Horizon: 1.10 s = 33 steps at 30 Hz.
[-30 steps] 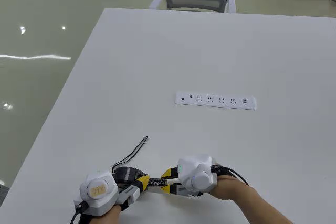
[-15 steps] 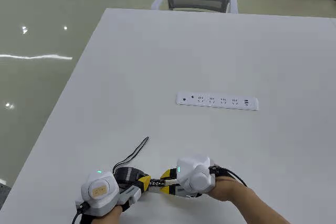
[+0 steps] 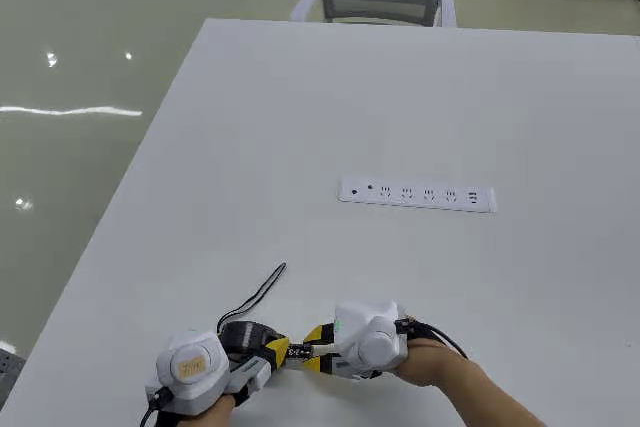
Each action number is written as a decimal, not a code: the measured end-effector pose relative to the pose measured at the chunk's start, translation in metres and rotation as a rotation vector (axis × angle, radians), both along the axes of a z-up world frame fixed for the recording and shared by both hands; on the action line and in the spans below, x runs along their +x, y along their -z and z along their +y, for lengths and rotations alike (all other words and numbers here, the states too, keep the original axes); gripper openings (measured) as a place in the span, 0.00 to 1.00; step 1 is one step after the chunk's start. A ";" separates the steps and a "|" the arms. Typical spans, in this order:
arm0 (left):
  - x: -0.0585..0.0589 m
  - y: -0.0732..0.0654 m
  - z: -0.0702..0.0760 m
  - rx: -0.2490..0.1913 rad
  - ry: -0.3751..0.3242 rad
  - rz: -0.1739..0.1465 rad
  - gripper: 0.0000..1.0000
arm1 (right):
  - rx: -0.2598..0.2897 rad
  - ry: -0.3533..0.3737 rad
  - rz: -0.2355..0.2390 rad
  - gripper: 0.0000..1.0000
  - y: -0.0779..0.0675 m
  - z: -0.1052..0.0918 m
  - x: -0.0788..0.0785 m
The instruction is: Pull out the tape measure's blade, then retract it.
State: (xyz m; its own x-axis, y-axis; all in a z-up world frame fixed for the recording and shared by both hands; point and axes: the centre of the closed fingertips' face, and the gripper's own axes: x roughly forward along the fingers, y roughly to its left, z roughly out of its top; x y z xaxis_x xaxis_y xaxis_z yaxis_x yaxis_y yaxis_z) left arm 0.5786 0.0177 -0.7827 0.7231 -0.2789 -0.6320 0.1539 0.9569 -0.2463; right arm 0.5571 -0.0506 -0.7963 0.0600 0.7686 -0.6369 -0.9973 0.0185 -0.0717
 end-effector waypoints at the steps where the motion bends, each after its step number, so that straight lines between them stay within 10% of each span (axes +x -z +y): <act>1: 0.000 0.000 0.000 -0.001 0.000 0.000 0.61 | 0.001 0.000 0.000 0.13 0.000 0.001 0.000; 33: 0.000 -0.001 0.004 -0.001 -0.001 -0.002 0.61 | 0.011 0.000 0.002 0.13 0.003 0.021 0.001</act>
State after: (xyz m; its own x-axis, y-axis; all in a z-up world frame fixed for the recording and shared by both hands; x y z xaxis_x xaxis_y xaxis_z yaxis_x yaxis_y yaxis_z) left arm 0.5782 0.0214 -0.7822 0.7247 -0.2794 -0.6299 0.1539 0.9566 -0.2474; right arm 0.5579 -0.0297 -0.7989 0.0590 0.7756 -0.6284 -0.9974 0.0196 -0.0694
